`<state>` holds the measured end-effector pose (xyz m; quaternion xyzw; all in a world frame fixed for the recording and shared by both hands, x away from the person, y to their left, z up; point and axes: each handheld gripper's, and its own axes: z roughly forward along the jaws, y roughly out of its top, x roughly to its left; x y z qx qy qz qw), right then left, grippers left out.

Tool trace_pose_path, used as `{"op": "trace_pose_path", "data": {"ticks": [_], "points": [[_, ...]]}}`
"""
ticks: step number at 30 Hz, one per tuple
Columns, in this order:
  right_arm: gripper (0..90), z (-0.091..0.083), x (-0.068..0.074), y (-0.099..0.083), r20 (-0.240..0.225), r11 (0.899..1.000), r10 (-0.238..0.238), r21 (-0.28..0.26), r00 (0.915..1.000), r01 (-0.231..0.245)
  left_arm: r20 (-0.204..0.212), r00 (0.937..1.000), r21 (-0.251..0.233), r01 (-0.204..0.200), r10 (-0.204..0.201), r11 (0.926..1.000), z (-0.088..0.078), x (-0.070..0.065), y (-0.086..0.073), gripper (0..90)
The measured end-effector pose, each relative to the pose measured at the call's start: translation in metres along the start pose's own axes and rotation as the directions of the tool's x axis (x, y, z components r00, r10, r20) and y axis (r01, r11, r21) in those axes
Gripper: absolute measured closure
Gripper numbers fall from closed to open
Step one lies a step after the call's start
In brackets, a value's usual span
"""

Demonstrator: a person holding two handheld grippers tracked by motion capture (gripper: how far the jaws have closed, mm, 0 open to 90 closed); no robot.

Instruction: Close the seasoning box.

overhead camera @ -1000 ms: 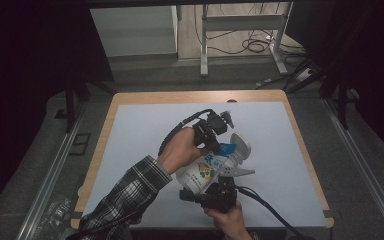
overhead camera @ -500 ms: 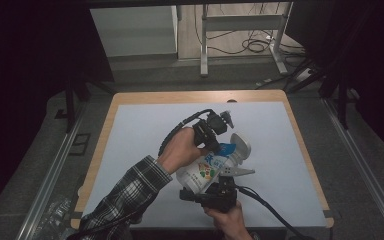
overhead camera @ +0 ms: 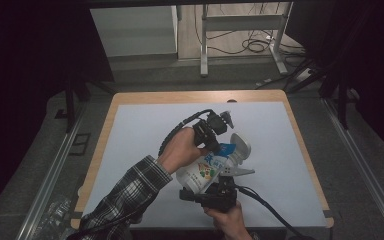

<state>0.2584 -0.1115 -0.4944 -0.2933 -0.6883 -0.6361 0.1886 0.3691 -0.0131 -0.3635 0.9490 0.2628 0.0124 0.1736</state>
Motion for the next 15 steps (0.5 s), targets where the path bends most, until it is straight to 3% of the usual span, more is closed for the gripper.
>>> {"op": "trace_pose_path", "data": {"ticks": [15], "points": [[53.4, -0.0001, -0.0006, 0.0005, 0.002, 1.000, 0.003, -0.001, 1.0000, -0.003, 0.000, 1.0000, 0.006, 0.003, -0.003, 1.0000, 0.0012, 0.0000, 0.0012, 88.5]]}}
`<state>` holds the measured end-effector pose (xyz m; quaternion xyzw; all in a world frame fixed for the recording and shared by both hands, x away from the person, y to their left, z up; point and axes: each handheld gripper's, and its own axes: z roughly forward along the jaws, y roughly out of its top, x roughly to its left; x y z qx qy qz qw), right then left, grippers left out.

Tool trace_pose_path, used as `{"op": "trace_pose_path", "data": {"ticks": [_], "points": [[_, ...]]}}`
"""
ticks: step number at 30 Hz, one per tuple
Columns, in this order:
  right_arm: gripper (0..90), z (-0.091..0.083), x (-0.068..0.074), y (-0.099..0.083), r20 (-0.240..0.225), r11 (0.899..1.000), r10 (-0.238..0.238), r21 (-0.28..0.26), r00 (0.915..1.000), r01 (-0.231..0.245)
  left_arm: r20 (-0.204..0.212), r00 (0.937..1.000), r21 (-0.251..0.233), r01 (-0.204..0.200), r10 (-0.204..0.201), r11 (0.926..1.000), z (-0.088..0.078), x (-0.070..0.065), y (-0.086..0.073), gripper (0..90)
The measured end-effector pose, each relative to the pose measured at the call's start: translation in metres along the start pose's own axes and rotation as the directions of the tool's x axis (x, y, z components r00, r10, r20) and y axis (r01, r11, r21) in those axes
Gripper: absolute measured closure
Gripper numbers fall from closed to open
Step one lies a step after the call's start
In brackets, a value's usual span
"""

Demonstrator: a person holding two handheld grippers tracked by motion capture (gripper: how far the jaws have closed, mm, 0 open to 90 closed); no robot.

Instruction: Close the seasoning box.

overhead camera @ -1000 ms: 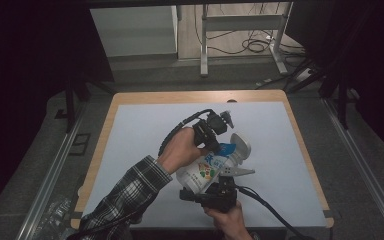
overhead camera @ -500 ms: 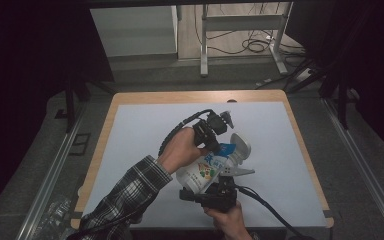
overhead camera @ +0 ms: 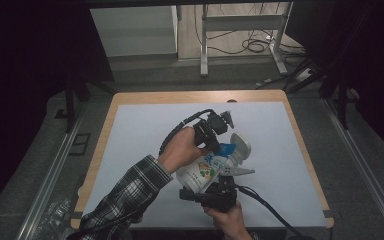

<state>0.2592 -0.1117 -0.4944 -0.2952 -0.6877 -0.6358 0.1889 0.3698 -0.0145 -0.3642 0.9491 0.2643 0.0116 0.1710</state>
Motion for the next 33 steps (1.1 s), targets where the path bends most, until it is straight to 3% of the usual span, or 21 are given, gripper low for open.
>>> {"op": "trace_pose_path", "data": {"ticks": [33], "points": [[53.5, -0.0003, 0.0001, 0.0013, -0.018, 1.000, 0.011, -0.009, 0.9998, -0.012, -0.001, 1.0000, 0.015, 0.001, -0.001, 0.9999, 0.0016, -0.0004, 0.0027, 88.4]]}}
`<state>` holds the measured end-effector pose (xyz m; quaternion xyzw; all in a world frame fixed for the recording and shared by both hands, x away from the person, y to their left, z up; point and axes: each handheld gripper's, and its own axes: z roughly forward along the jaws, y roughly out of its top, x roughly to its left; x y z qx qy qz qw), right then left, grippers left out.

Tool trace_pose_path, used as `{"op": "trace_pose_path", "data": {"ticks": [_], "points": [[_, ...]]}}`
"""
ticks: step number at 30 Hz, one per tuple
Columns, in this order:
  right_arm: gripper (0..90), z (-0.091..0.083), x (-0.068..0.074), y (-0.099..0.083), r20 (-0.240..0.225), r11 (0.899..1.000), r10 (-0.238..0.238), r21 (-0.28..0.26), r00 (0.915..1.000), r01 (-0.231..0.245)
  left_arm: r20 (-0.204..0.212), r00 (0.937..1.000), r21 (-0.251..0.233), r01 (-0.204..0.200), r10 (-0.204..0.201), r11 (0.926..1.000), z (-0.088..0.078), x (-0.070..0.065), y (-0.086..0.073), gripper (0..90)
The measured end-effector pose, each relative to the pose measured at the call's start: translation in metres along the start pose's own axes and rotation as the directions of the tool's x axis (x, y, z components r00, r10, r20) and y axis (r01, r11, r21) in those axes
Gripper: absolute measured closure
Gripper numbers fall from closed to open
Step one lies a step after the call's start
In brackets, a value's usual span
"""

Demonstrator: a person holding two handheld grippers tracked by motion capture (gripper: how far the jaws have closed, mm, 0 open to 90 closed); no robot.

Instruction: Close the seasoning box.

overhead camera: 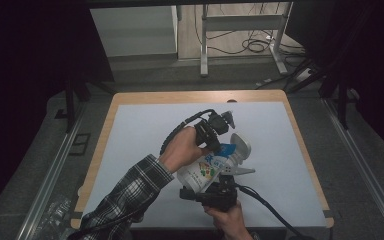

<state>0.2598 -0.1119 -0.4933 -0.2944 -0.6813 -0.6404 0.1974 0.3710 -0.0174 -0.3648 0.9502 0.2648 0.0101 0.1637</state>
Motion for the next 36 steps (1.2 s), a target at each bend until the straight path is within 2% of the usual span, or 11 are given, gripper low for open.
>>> {"op": "trace_pose_path", "data": {"ticks": [36], "points": [[53.8, -0.0011, 0.0007, 0.0013, -0.004, 1.000, 0.005, -0.004, 1.0000, -0.006, 0.007, 1.0000, 0.006, 0.000, 0.000, 1.0000, 0.0016, -0.0001, 0.0020, 88.4]]}}
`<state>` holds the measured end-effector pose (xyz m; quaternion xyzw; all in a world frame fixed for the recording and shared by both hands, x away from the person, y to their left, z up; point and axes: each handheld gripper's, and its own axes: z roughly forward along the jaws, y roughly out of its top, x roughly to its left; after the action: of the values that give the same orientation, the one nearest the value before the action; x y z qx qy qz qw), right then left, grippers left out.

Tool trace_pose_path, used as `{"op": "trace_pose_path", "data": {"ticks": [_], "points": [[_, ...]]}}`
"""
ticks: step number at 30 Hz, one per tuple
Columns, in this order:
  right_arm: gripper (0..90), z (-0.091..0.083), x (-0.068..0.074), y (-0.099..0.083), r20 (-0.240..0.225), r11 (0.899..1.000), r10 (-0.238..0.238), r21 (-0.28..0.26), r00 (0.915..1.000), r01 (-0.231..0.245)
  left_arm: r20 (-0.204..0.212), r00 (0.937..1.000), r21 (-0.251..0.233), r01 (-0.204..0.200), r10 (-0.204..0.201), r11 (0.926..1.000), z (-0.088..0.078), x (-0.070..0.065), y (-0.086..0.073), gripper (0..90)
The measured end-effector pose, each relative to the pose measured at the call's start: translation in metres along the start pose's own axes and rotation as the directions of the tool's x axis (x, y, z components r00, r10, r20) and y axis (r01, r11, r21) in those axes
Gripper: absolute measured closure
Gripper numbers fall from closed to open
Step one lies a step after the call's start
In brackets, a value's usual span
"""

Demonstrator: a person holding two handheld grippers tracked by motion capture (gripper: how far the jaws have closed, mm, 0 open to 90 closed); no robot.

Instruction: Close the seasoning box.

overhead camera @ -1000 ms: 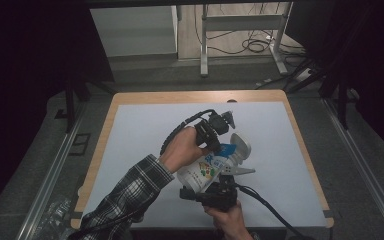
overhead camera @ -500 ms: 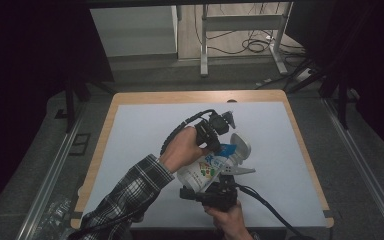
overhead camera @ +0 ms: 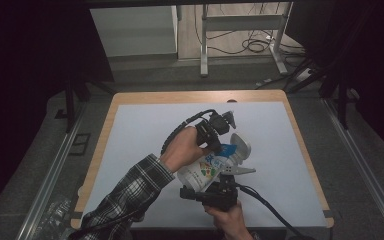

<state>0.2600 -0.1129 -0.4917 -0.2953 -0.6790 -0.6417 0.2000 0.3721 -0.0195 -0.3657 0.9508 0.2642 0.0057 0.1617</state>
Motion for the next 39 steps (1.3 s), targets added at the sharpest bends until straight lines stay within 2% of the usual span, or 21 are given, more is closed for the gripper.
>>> {"op": "trace_pose_path", "data": {"ticks": [39], "points": [[54.3, -0.0008, 0.0005, 0.0010, -0.003, 1.000, -0.006, -0.007, 1.0000, 0.006, 0.006, 1.0000, 0.004, 0.002, -0.003, 1.0000, 0.0020, 0.0014, 0.0005, 88.1]]}}
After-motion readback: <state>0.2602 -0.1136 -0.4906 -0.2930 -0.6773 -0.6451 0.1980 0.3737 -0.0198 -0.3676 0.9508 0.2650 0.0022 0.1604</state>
